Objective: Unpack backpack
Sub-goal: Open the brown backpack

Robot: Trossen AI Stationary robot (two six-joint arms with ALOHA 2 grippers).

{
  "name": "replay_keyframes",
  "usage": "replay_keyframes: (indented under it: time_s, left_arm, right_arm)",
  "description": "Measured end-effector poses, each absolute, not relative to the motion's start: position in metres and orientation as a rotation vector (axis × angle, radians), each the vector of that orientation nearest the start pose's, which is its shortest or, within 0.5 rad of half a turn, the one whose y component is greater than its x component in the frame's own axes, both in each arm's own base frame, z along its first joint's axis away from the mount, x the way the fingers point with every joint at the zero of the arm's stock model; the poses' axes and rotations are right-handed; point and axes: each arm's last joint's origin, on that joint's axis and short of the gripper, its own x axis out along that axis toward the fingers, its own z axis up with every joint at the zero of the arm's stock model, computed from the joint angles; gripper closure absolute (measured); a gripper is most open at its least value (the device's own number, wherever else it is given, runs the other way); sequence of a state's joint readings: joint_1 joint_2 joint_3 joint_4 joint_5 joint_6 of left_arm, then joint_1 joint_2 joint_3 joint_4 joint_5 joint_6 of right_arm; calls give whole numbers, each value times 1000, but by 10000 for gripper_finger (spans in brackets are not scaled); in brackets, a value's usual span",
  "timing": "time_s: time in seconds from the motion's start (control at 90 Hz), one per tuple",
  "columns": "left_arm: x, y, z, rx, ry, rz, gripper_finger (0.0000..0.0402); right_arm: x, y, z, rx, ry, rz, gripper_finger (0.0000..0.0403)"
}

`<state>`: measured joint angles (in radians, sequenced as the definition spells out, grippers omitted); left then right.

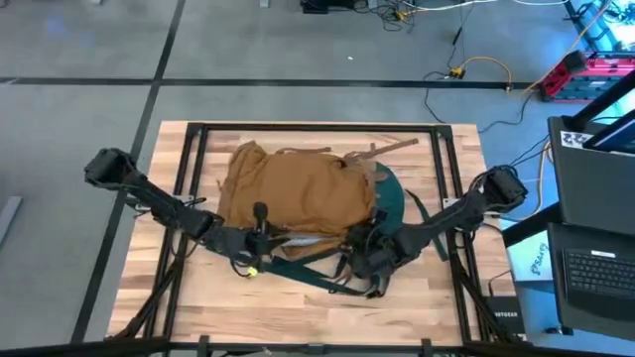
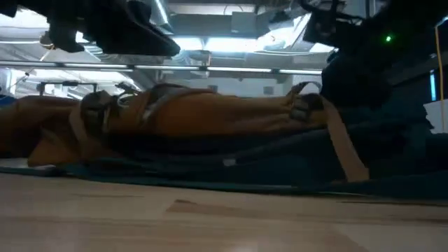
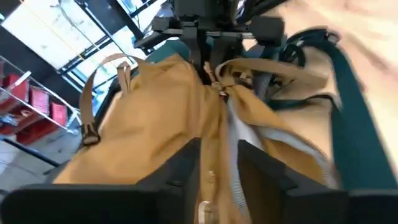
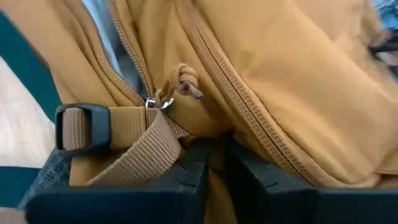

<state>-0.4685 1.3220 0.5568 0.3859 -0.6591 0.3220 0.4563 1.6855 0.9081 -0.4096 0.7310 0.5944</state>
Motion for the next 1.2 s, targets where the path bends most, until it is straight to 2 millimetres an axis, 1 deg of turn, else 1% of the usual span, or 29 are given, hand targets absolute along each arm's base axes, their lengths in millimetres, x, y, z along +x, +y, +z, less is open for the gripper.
replay_keyframes:
  time_s: [0.1, 0.222, 0.289, 0.389, 0.489, 0.6, 0.956, 1.2]
  left_arm:
    - [240, -97, 202, 499, 330, 143, 264]
    - [247, -90, 203, 424, 295, 65, 225]
    - [252, -86, 199, 407, 304, 39, 210]
    - [257, -79, 192, 402, 332, 56, 196]
    - [262, -73, 186, 390, 343, 58, 191]
    - [266, -70, 182, 374, 346, 20, 190]
    - [268, -69, 183, 355, 326, -58, 190]
    - [273, -53, 186, 349, 300, 9, 190]
  right_arm:
    - [281, 116, 151, -106, 820, -464, 363]
    - [284, 119, 151, -109, 796, -426, 363]
    - [286, 120, 153, -111, 778, -402, 363]
    - [290, 122, 156, -116, 741, -369, 363]
    - [295, 122, 158, -112, 714, -341, 363]
    - [301, 116, 160, -78, 698, -308, 363]
    - [324, 86, 170, -51, 622, -231, 363]
    - [332, 67, 173, -42, 593, -191, 363]
